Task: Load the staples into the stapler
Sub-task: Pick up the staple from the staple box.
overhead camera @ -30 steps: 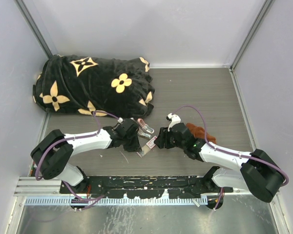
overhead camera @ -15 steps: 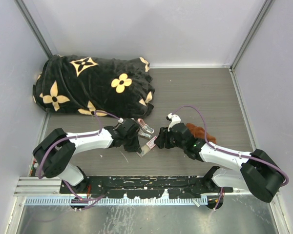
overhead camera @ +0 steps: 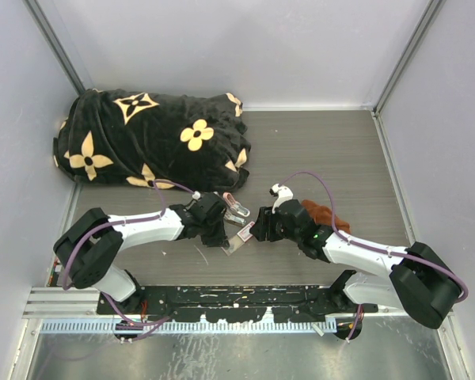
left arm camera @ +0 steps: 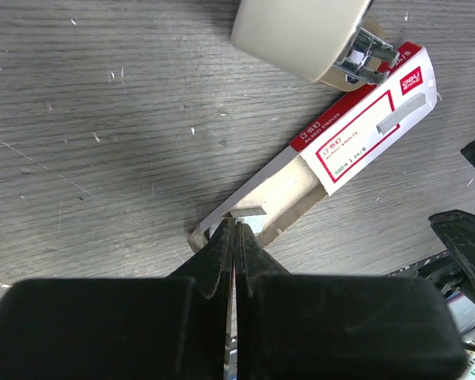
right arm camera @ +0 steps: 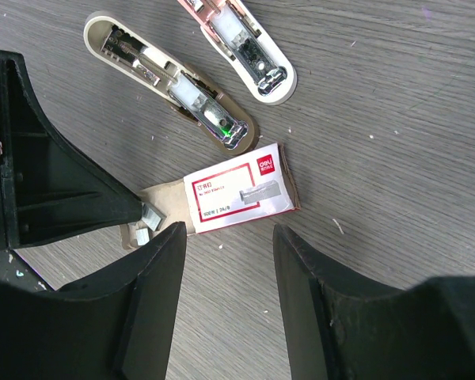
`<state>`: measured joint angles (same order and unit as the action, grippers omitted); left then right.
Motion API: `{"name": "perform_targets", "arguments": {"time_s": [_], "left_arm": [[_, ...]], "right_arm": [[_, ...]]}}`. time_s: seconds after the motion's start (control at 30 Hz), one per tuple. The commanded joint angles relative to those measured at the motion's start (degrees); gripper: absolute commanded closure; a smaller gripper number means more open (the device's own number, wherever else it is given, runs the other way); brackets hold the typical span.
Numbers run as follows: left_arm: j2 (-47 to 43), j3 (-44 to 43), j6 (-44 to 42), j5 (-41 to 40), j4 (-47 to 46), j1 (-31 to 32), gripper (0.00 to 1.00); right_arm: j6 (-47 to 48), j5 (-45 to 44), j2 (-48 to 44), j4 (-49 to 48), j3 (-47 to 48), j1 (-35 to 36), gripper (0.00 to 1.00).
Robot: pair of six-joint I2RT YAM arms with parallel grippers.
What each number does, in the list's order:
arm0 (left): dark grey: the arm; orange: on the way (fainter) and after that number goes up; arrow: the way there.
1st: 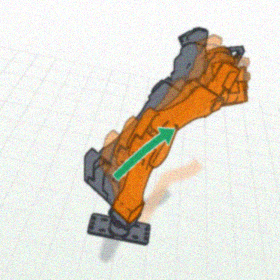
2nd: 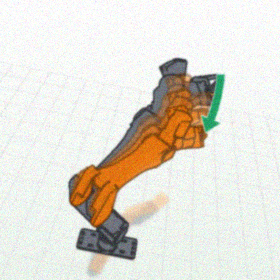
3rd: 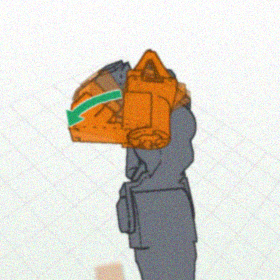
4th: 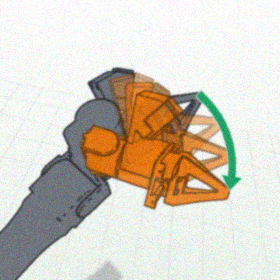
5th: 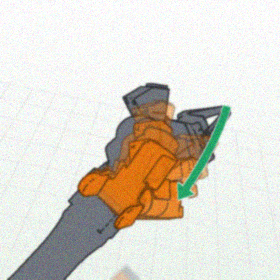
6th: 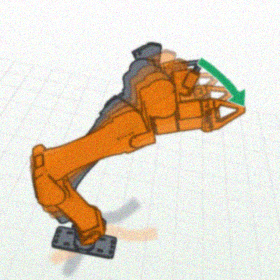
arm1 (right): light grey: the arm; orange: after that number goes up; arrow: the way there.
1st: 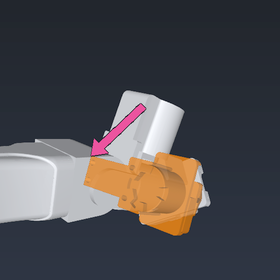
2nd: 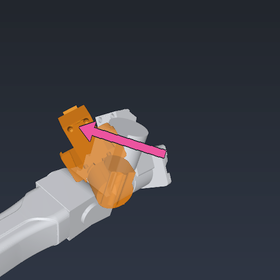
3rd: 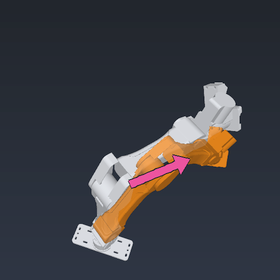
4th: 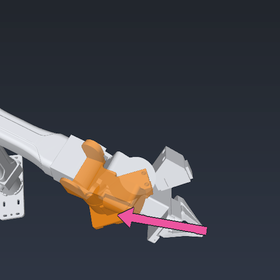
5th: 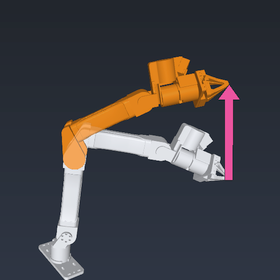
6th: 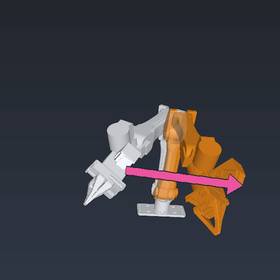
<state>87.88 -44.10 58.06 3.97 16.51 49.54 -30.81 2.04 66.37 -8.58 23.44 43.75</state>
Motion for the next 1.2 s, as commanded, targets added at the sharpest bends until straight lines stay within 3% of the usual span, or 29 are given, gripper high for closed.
{"name": "perform_targets", "arguments": {"time_s": [0.0,0.3,0.5,0.83,1.17], "left_arm": [[-1.2,-1.5,-0.1,0.7,-1.5,0.2,1.0],[-7.1,1.4,-0.6,1.3,-6.4,0.2,1.0],[-11.8,4.7,-1.4,2.3,-12.4,0.2,1.0],[-25.1,11.4,-1.0,5.1,-28.1,0.2,1.0],[-31.2,12.3,1.0,12.3,-39.7,0.1,1.0]], "right_arm": [[-0.3,0.0,-0.7,-2.5,0.3,-0.1,0.46],[-1.0,0.8,-3.3,-2.7,0.0,-0.2,0.46],[-4.0,4.5,-7.1,-6.8,-2.1,-0.9,0.37],[-18.1,20.8,-11.5,-34.9,-12.5,-5.2,0.22],[-27.1,28.8,-9.8,-57.3,-13.3,-5.3,0.19]]}}
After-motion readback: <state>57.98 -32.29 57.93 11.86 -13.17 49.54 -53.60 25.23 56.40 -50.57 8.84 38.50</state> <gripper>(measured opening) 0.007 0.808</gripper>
